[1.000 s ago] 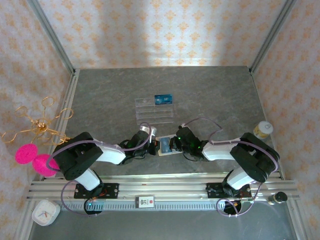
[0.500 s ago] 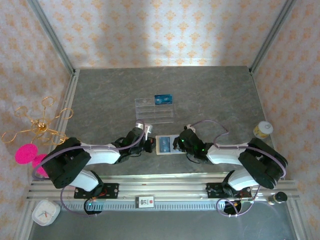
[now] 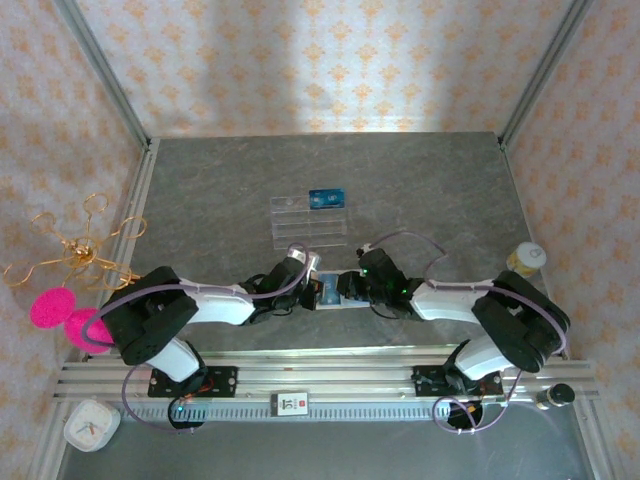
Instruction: Take the credit cards out of the card holder
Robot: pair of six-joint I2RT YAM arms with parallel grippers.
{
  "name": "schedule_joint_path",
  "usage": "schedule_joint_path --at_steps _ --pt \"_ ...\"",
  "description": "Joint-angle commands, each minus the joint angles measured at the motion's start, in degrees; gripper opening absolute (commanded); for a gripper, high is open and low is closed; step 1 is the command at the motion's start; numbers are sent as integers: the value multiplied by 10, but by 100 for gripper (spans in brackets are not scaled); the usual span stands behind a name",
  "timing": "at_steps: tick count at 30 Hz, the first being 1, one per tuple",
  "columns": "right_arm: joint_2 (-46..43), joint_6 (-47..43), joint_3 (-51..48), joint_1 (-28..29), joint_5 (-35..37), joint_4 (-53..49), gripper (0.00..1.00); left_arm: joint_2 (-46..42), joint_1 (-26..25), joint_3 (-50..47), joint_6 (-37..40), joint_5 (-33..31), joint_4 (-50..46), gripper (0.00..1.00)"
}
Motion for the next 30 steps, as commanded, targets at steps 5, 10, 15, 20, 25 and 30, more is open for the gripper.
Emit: schedule_joint_path --at_steps 5,10,15,20,25,30 --pt "30 -11 23 -2 -2 -4 18 19 0 -2 10 -18 -4 0" --pt "52 -7 28 -2 -11 6 15 33 0 -3 14 -11 -4 0" --pt "62 0 24 -2 -6 10 8 53 0 0 15 -4 -5 0" --pt "33 17 7 -2 36 -1 0 38 19 -18 11 4 2 0" --pt "1 35 -13 -2 75 -14 0 31 34 -37 9 16 14 0" --pt "-12 35 -18 -2 77 -15 0 19 37 -42 10 25 20 0"
